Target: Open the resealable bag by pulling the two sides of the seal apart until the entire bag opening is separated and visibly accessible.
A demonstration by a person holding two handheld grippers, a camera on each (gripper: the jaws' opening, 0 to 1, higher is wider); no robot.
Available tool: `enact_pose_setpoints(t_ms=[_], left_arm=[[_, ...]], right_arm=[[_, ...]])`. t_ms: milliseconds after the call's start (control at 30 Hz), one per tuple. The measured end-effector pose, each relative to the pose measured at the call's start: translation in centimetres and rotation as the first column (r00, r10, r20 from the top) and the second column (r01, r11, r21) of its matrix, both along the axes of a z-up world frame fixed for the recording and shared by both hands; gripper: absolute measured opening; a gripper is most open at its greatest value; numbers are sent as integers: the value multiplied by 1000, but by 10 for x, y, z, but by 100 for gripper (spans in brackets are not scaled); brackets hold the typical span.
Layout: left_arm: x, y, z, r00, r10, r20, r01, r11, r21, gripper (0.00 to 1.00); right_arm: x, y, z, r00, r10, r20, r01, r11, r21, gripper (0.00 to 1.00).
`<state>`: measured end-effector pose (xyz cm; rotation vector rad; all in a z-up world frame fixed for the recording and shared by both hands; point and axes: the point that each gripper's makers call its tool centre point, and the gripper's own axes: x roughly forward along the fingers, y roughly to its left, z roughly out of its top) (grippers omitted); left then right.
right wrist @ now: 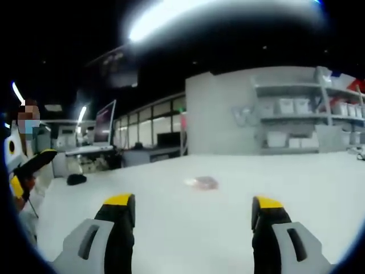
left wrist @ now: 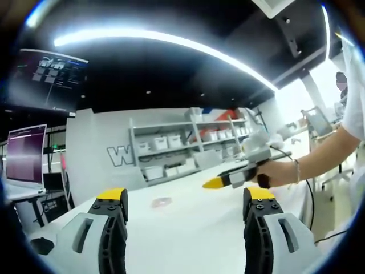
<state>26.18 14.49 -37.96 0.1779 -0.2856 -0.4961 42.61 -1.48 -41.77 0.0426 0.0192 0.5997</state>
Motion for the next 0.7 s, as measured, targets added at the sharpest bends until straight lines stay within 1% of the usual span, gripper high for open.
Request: enact_pose_setpoints(t_ms=[133,267,433,700], left_arm=[[0,1,-2,1000,3,-3,-3,1000,-2,81],[1,2,-3,1000,9,-6,-9,1000,0,81],[2,8,-3,1000,26,-2,-26,1000,-9,81],[4,6,-3,1000,28,-1,-28,1000,-8,81]], right_arm=[[-2,-1,2,1000,4,7,-4,1000,3,85],[-5,-8,3,1000,-4,13,4,1000,13,85],[-9,-18,-3,1000,-20,5,20,1000,14,85],[-16,-25,-1,1000,-27,10,26,999,27,85]])
